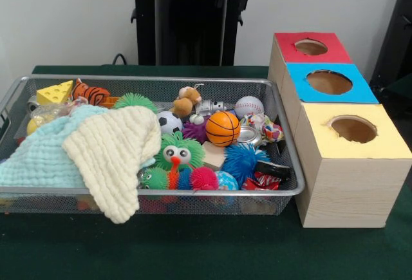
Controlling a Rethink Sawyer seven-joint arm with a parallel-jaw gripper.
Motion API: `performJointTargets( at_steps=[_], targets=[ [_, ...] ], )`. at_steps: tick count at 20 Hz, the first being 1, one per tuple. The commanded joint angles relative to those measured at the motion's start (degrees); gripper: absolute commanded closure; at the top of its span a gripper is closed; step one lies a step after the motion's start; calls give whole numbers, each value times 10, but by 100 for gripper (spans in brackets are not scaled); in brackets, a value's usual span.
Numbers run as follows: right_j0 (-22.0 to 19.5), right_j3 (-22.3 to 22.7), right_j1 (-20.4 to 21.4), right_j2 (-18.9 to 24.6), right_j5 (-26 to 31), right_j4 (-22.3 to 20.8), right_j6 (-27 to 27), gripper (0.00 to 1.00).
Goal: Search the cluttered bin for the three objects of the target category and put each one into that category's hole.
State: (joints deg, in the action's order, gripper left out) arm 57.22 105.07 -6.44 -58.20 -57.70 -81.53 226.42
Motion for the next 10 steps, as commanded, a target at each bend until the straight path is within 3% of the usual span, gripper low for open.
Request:
performJointTargets(
  at_steps=[1, 6, 10],
  targets=[
    [24, 77, 49, 133, 54, 49, 127, 0],
    [54, 134, 92, 176, 101, 77, 123, 0],
    [49, 174, 131, 215, 136, 97, 106, 0]
  ],
)
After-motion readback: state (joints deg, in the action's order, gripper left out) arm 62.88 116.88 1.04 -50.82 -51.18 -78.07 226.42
